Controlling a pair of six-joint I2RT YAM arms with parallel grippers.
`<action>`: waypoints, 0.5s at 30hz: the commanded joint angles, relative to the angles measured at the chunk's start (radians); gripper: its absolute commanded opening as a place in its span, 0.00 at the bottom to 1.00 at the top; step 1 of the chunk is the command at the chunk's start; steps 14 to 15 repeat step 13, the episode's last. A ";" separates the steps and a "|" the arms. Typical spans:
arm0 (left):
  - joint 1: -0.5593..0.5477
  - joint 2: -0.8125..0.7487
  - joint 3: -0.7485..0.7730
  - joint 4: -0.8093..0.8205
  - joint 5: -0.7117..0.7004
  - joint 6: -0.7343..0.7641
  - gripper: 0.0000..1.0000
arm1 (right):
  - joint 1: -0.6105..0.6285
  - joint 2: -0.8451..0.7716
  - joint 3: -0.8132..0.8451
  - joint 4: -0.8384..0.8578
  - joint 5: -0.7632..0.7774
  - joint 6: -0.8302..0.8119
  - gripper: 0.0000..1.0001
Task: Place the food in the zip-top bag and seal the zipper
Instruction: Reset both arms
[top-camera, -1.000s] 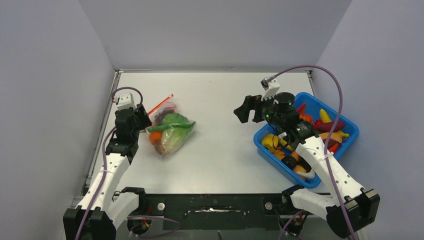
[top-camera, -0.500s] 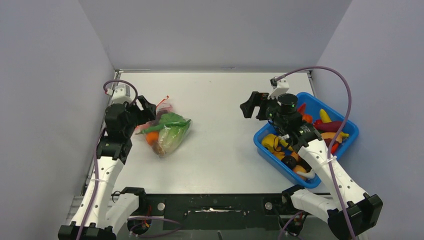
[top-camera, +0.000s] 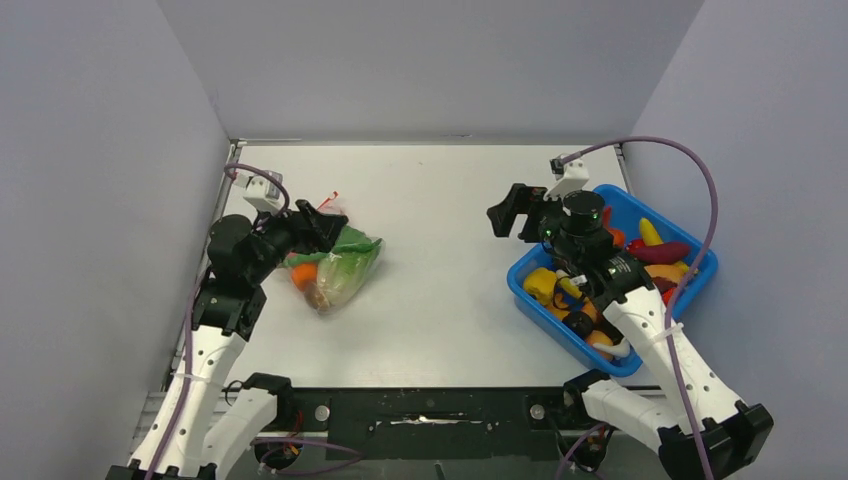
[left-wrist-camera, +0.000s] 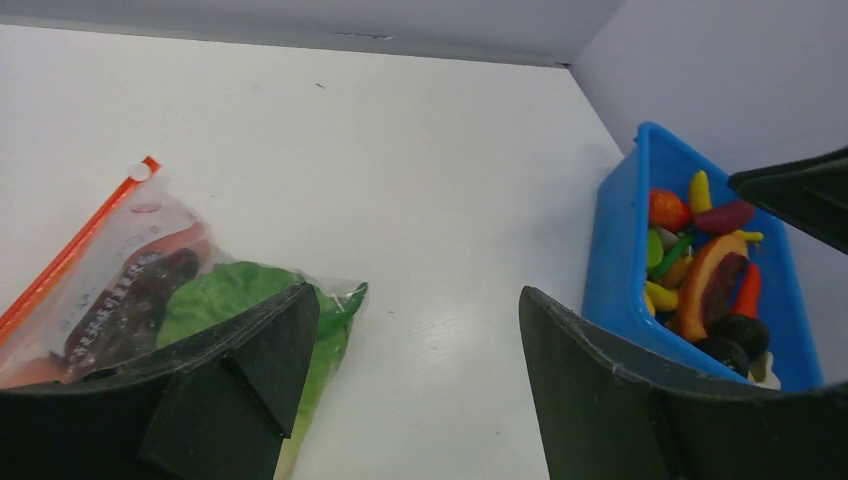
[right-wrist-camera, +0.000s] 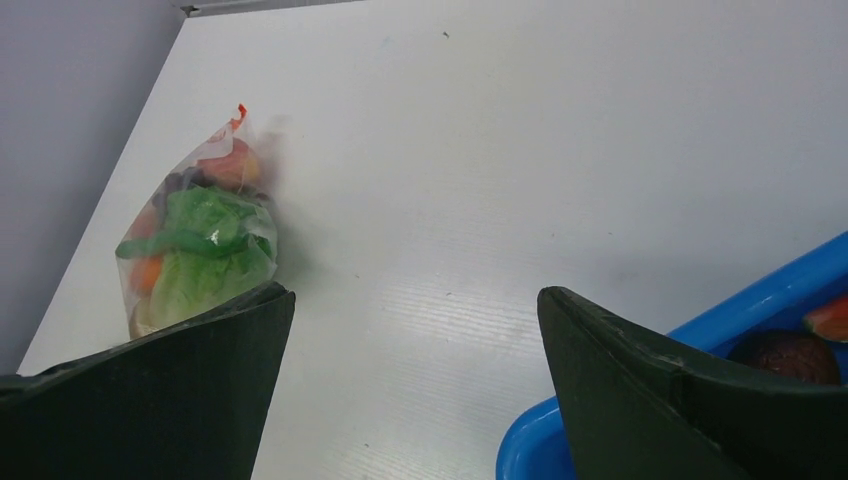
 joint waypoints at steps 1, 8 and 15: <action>-0.054 -0.011 0.069 0.094 0.080 0.011 0.73 | 0.003 -0.077 0.033 0.063 0.023 0.008 0.98; -0.074 -0.012 0.097 0.060 0.011 0.043 0.73 | 0.003 -0.119 -0.008 0.090 0.024 0.026 0.98; -0.074 -0.034 0.087 0.059 -0.011 0.041 0.74 | 0.003 -0.116 -0.020 0.097 0.015 0.027 0.97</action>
